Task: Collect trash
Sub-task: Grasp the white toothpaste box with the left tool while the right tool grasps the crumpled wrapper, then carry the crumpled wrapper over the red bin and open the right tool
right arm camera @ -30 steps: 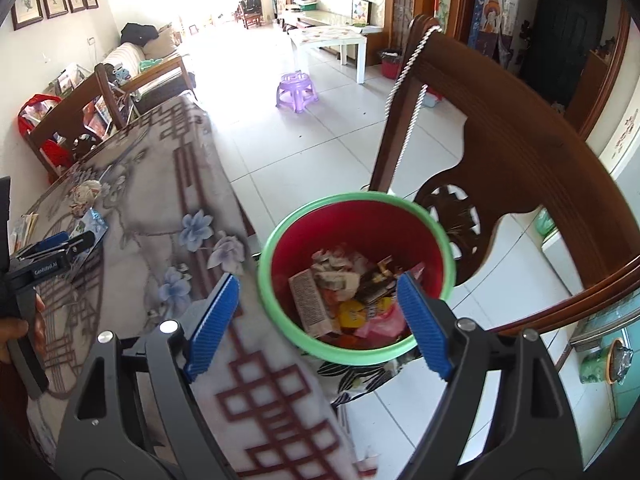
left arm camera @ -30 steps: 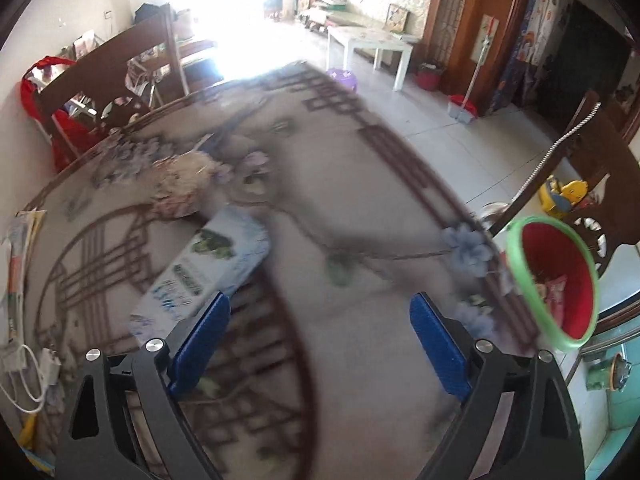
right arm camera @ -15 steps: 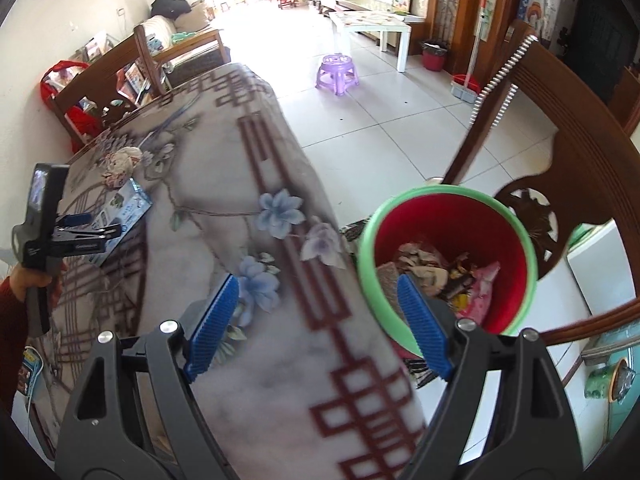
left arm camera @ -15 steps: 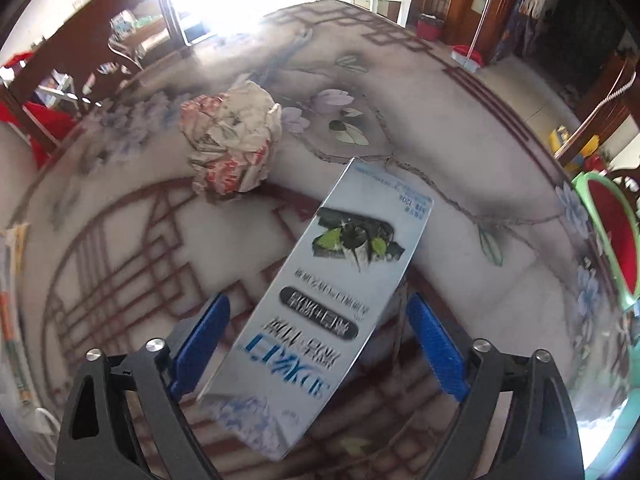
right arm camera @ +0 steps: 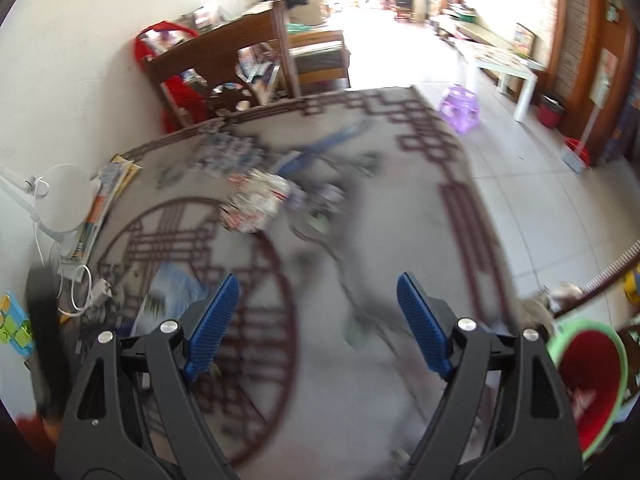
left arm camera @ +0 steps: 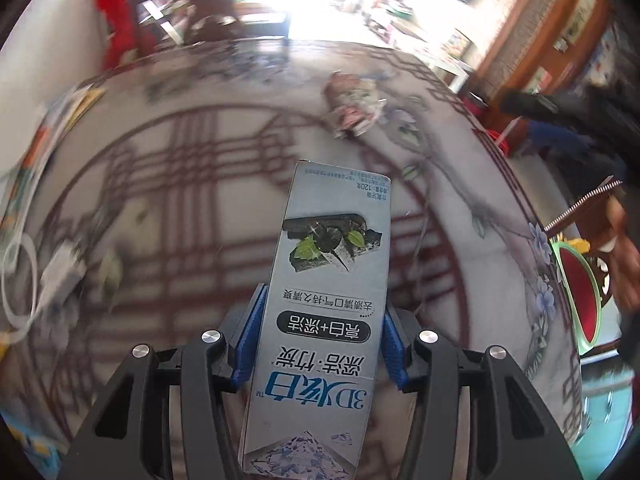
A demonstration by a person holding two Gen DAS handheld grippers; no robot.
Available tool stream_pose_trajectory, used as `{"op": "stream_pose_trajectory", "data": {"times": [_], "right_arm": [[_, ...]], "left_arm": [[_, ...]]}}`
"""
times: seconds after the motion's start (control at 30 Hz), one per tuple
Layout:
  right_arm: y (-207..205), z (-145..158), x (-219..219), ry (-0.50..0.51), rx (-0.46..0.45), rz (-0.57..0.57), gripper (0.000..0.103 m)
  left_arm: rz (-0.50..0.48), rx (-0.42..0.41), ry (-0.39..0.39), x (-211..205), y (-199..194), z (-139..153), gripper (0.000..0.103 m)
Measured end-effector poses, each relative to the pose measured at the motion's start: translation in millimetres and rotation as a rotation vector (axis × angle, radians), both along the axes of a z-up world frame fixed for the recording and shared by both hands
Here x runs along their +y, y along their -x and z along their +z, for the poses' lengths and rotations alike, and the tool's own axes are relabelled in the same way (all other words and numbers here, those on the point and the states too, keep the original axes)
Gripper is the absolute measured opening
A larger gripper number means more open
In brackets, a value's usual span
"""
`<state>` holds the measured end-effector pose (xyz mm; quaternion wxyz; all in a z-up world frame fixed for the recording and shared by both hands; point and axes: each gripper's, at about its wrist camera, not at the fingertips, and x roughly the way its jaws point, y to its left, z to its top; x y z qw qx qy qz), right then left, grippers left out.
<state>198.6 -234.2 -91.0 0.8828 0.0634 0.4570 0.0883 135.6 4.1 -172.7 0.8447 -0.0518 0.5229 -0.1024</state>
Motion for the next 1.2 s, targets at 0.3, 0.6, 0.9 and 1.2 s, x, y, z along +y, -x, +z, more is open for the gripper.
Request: {"op": "stream_pose_trajectory", "data": {"times": [0.3,0.6,0.9,1.2], "right_arm": [[-113,-41,82,-0.015,0.076,0.068,0.079],[-144,-71,102,-0.026,0.195,0.106,0.039],[-12,-20,74,-0.007,0.024,0.215,0.038],[103,-7,52,-0.020,0.083,0.193,0.038]], "left_arm": [[0.174,0.076,0.043,40,24,-21,0.049],[0.198,0.063,0.043,40,19,-25,0.049],[0.219,0.036,0.037,37,34,-8,0.049],[0.174,-0.015,0.043,20,70,23,0.049]]}}
